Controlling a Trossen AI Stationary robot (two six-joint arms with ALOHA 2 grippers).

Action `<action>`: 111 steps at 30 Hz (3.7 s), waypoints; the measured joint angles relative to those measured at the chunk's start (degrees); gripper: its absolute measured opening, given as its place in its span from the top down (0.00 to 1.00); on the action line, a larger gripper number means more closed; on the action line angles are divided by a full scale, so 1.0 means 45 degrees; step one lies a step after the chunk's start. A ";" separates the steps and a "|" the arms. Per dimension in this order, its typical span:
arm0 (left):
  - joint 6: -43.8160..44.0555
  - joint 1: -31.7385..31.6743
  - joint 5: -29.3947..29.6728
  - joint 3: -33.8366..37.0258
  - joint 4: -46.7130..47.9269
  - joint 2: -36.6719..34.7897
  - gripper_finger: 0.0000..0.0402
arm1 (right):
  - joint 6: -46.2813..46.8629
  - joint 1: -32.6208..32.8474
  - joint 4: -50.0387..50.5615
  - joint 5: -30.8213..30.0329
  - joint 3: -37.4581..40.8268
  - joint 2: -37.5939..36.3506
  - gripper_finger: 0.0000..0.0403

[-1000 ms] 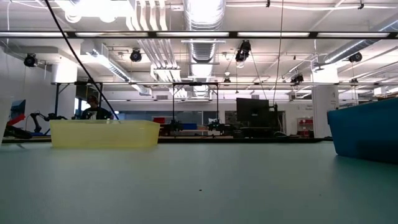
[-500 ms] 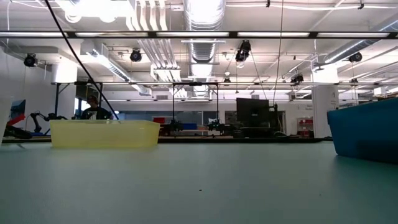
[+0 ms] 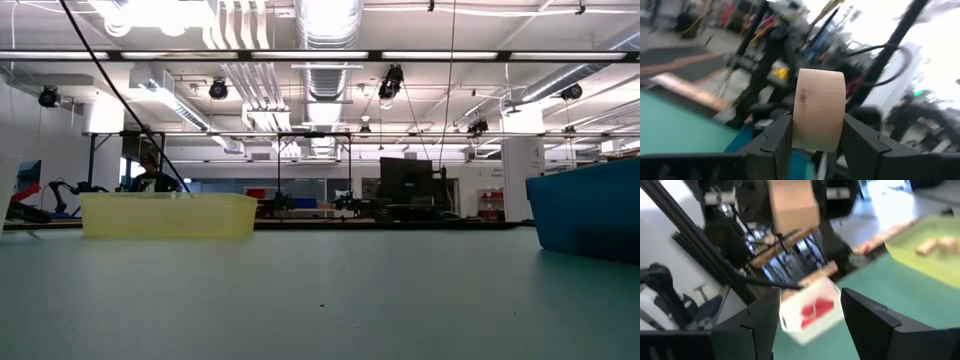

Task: Sort & place blocks by color
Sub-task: Put the light brown into the yellow bin, then return to Home Position

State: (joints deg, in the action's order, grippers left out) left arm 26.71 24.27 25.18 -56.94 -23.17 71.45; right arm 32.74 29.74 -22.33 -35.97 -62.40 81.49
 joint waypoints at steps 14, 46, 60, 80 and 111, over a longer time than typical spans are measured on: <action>0.5402 -0.1562 0.0070 -0.2452 1.4092 -0.1926 0.68 | 0.3214 0.0505 0.6323 -0.0005 -0.0881 -0.1360 0.54; -0.9427 -1.4155 -0.5251 -0.3116 1.8910 0.4933 0.68 | 0.3033 0.0383 0.7030 -0.0359 -0.1285 -0.1350 0.54; -0.9372 -1.4261 -0.5251 -0.3160 1.8491 0.6283 0.68 | 0.3042 0.0276 0.7358 -0.0476 -0.1280 -0.1350 0.54; -0.9124 -1.4259 -0.4904 -0.3155 1.7912 0.6221 0.63 | 0.3053 0.0274 0.7470 -0.0466 -0.1270 -0.1350 0.54; -0.8361 -1.3911 -0.5390 -0.3670 1.8716 0.4235 0.34 | 0.2123 0.0222 0.7460 -0.0685 -0.1212 -0.1350 0.54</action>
State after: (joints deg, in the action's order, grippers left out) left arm -10.92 -38.33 0.93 -73.45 61.05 90.51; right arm 42.29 30.74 11.25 -39.05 -67.85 75.42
